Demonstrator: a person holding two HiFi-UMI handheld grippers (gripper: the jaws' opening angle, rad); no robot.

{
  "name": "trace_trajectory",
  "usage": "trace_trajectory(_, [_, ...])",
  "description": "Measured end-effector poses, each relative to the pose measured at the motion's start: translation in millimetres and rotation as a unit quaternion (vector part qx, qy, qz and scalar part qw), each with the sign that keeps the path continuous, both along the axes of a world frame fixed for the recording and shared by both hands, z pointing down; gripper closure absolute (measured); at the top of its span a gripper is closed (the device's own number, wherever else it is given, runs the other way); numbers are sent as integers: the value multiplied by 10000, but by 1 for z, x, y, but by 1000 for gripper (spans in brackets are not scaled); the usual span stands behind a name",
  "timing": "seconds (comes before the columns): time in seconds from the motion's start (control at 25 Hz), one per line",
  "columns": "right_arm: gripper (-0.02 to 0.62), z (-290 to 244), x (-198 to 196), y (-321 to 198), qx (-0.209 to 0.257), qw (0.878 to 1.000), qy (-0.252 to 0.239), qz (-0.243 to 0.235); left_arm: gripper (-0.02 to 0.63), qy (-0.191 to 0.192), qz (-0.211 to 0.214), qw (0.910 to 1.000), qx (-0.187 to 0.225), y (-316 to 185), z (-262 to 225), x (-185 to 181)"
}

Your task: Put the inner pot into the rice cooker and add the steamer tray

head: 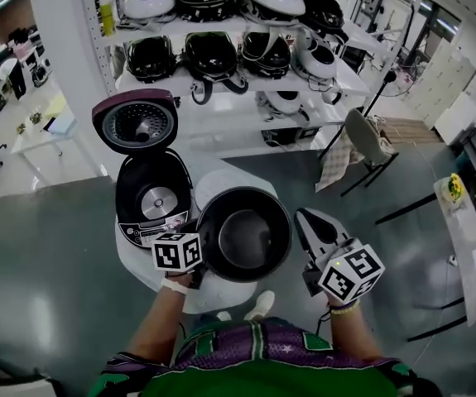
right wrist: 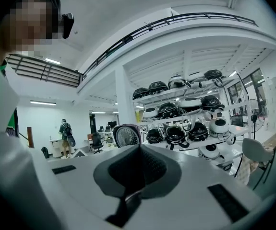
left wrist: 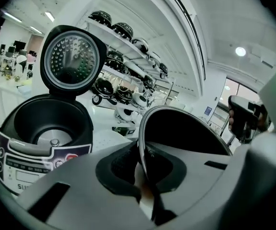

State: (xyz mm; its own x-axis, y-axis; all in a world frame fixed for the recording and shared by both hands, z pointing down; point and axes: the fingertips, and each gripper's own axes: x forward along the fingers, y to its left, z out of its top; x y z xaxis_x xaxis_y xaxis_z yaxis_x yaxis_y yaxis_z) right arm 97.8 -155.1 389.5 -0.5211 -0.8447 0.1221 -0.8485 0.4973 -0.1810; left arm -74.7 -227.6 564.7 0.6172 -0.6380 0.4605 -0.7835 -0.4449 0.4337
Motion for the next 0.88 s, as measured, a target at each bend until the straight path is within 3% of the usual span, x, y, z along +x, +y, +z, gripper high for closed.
trace_trajectory(0.48, [589,-35,-49,24,365,9982,-62,-468,566,399,-649,9956,537,-7,-84,-66])
trace_trajectory(0.88, [589,-16,-80,29,171,9959,-107,-887,565,493,-1403,9875,530,-8,-104,-150])
